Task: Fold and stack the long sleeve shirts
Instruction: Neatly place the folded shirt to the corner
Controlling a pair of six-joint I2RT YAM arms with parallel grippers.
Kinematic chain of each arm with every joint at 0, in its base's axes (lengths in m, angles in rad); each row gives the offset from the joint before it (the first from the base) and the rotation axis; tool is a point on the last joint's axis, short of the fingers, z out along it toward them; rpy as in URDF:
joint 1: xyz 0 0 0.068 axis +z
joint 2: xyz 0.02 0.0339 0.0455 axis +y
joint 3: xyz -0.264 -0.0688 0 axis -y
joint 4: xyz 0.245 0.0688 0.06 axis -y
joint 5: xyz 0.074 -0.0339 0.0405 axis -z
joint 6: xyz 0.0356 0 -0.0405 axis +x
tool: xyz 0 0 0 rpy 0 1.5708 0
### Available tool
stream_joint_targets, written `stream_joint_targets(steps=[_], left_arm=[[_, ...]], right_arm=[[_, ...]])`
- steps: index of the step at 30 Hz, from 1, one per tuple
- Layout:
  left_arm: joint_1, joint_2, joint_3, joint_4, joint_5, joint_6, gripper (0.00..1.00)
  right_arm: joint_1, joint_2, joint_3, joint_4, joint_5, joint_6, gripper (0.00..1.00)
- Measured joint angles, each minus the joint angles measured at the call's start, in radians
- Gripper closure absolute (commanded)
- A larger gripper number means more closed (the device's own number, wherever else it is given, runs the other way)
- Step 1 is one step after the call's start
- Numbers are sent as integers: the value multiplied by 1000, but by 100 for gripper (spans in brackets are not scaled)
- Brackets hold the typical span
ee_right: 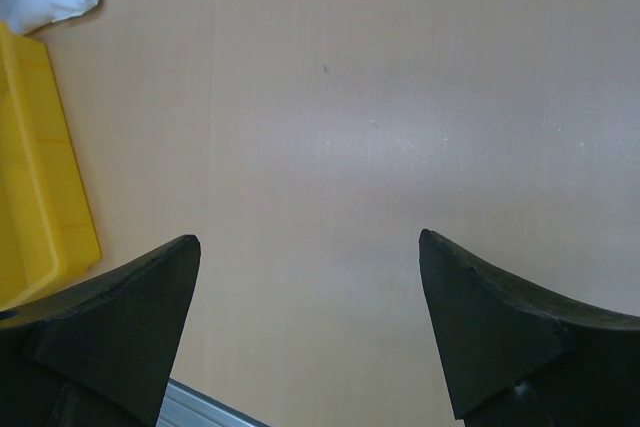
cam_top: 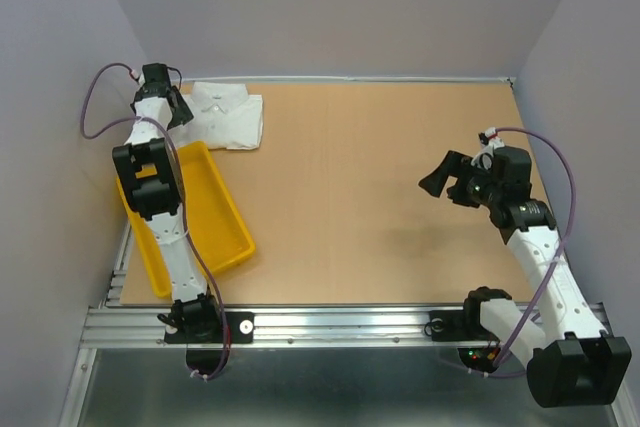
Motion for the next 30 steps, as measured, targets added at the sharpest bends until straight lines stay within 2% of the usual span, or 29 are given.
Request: stream_joint_targets(steps=[9, 13, 16, 21, 23, 26, 30], left_arm=[[6, -454, -236, 15, -20, -18, 9], [13, -731, -380, 17, 13, -14, 9], [15, -940, -477, 6, 53, -10, 4], [1, -1307, -567, -14, 142, -15, 1], [-47, -1416, -571, -14, 145, -13, 1], [-194, -1592, -581, -40, 154, -4, 1], [-330, -1775, -600, -82, 69, -4, 1]], right_arm=[[0, -32, 124, -35, 8, 0, 0], [0, -52, 215, -82, 50, -8, 0], [0, -76, 294, -124, 109, -19, 0], [3, -132, 397, -196, 244, -36, 0], [6, -157, 423, -217, 305, -39, 0], [6, -189, 434, -244, 377, -42, 0], [14, -230, 434, -288, 452, -41, 0]])
